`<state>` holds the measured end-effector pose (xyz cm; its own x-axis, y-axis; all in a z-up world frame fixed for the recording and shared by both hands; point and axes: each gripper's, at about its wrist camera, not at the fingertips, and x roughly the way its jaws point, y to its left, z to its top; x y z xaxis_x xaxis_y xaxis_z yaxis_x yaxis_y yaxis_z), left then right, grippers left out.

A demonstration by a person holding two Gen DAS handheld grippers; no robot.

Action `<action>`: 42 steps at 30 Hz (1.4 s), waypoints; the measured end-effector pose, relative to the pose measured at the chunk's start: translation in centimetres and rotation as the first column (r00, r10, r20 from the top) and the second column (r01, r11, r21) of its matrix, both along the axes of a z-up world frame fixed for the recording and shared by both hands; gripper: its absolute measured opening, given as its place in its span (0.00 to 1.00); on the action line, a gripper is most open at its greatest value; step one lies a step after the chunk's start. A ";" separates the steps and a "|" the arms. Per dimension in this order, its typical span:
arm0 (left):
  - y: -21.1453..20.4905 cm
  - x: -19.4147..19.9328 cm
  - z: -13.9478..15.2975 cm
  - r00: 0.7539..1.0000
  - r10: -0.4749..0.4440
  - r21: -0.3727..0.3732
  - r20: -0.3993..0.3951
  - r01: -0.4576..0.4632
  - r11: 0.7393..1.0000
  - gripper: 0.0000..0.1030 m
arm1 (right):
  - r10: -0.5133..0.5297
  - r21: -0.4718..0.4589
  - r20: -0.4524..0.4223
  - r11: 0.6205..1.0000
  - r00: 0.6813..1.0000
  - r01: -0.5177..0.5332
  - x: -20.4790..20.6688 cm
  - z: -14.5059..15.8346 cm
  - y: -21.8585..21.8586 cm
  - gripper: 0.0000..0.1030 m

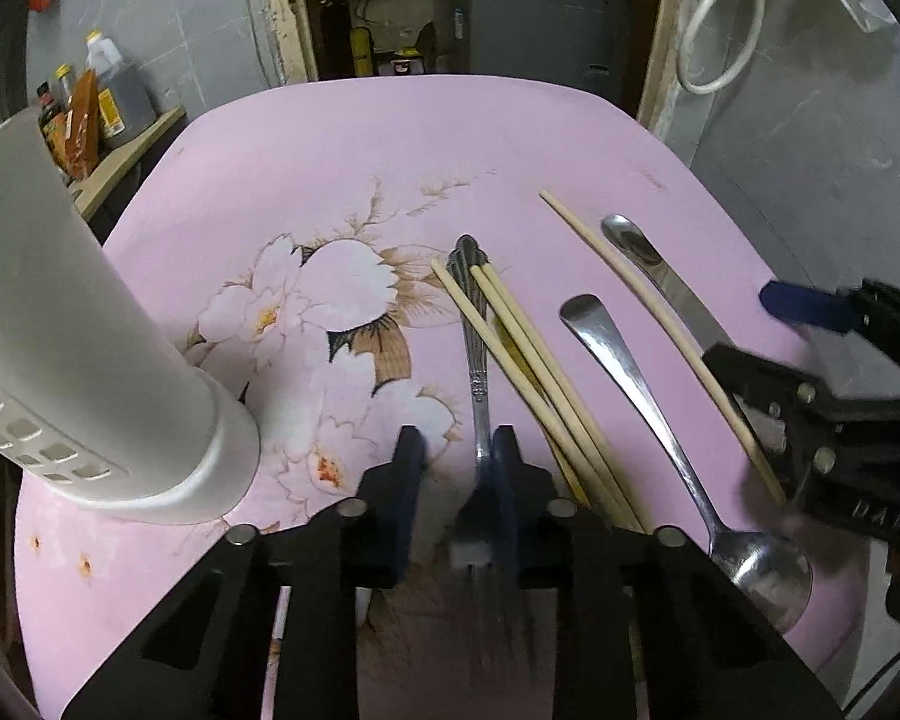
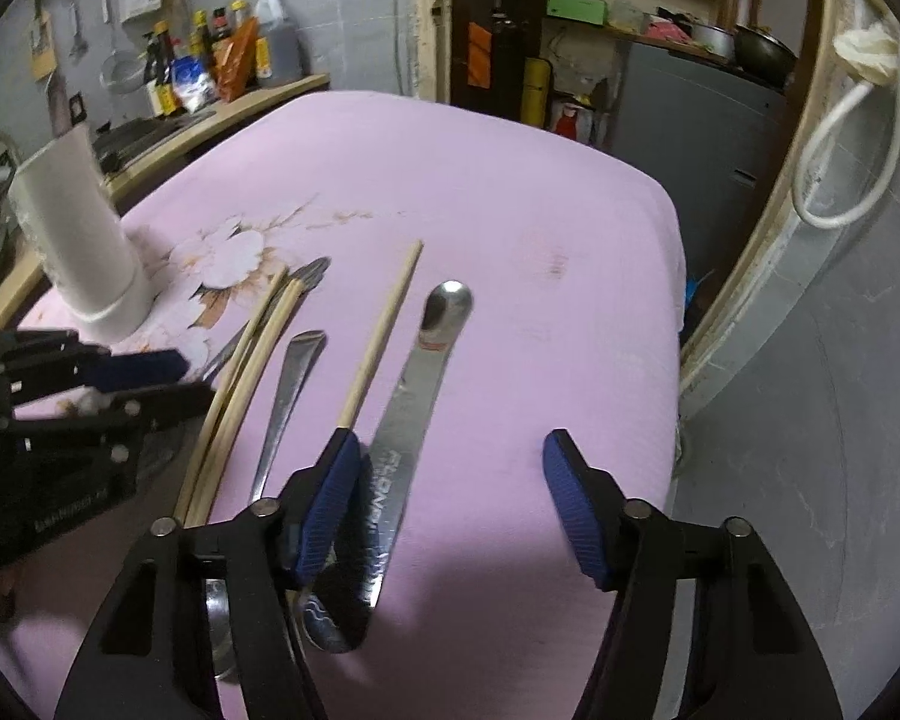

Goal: Organize utensils
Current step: 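Close the left tool on the fork handle while the right tool grasps the flat-handled spoon, then lift the fork and spoon and carry both over the white caddy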

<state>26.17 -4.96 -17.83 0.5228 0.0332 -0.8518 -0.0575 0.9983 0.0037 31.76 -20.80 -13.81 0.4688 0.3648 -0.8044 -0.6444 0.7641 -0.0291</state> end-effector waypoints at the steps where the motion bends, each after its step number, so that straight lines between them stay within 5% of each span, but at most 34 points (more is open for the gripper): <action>1: 0.1 0.0 -0.1 1.000 0.009 -0.003 0.000 -0.009 1.000 0.15 | 0.003 -0.015 0.004 1.000 1.000 -0.003 -0.1 -0.1 0.3 0.57; 3: 0.4 0.1 0.1 1.000 0.023 -0.001 0.004 -0.023 1.000 0.08 | 0.006 -0.029 0.008 1.000 1.000 -0.006 -0.2 -0.2 0.6 0.53; 5: 0.5 0.0 0.1 0.999 0.034 -0.003 0.008 -0.034 0.999 0.05 | 0.005 -0.027 -0.009 1.000 1.000 -0.005 -0.2 -0.2 0.8 0.39; 10: 1.4 -0.9 0.4 0.997 0.075 -0.023 0.006 -0.075 0.997 0.04 | -0.030 0.000 -0.050 1.000 0.998 0.030 -0.5 -0.1 0.5 0.18; 21: 2.8 -6.2 1.7 0.989 0.148 -0.079 -0.016 -0.149 0.986 0.05 | -0.080 0.025 -0.119 0.996 0.990 0.084 -2.2 0.6 -2.0 0.15; 35: 1.9 -1.9 1.7 0.990 0.073 0.001 -0.118 -0.074 0.997 0.06 | -0.075 -0.069 -0.175 0.996 0.982 0.064 1.9 -0.4 1.7 0.25; 42: 2.7 -2.4 2.4 0.991 0.095 -0.040 -0.095 -0.099 0.994 0.03 | -0.100 -0.033 -0.196 0.995 0.975 0.095 1.9 0.0 0.7 0.13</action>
